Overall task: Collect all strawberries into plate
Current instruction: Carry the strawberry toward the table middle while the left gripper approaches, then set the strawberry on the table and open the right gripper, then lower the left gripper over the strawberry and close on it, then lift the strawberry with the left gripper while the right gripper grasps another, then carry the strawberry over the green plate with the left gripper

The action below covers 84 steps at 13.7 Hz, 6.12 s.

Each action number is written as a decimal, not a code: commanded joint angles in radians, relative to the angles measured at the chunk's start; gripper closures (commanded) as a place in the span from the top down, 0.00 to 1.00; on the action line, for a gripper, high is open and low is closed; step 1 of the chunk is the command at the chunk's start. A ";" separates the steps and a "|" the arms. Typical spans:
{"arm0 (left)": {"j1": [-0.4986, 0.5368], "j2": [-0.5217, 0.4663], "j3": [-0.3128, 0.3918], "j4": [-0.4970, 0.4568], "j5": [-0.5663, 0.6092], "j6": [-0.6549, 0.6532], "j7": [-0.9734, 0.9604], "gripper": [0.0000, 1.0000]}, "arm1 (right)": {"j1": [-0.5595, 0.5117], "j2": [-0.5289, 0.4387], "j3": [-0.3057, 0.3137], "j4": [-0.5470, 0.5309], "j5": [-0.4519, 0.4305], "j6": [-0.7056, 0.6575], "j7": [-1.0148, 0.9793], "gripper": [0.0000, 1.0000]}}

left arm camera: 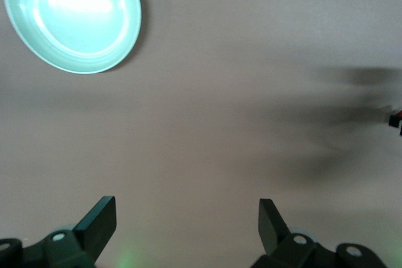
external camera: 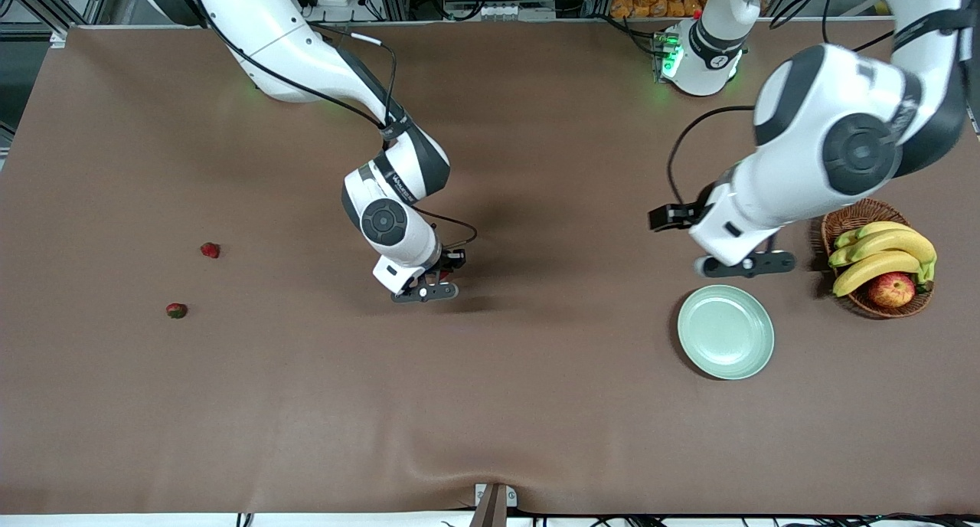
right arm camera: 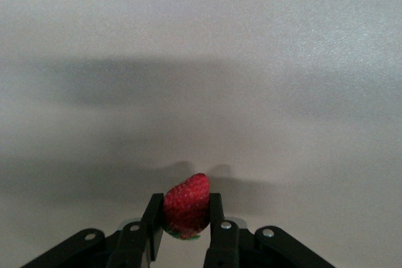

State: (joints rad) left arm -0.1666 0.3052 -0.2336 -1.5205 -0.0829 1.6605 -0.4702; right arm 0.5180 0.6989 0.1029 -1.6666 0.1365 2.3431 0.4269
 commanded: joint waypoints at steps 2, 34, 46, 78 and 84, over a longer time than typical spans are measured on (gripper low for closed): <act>-0.056 0.063 0.004 0.046 -0.017 0.048 -0.125 1.00 | -0.004 0.007 -0.005 0.025 0.015 -0.005 0.010 0.77; -0.926 0.681 0.516 0.273 0.216 0.927 -0.554 1.00 | -0.648 -0.487 -0.129 0.240 -0.184 -0.811 -0.474 1.00; -1.044 0.776 0.617 0.289 0.244 0.958 -0.573 1.00 | -0.648 -0.454 -0.129 -0.034 -0.183 -0.544 -0.471 1.00; -0.562 0.566 0.640 0.286 0.175 0.779 -1.024 0.00 | -0.754 -0.053 -0.129 -0.137 -0.195 0.076 -0.617 0.81; -0.403 0.525 0.632 0.264 0.134 0.582 -1.016 0.00 | -0.756 -0.053 -0.129 -0.137 -0.193 0.076 -0.619 0.58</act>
State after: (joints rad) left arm -0.5979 0.8659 0.4121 -1.2121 0.0742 2.2923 -1.4749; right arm -0.2167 0.6342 -0.0403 -1.8230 -0.0397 2.4194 -0.1733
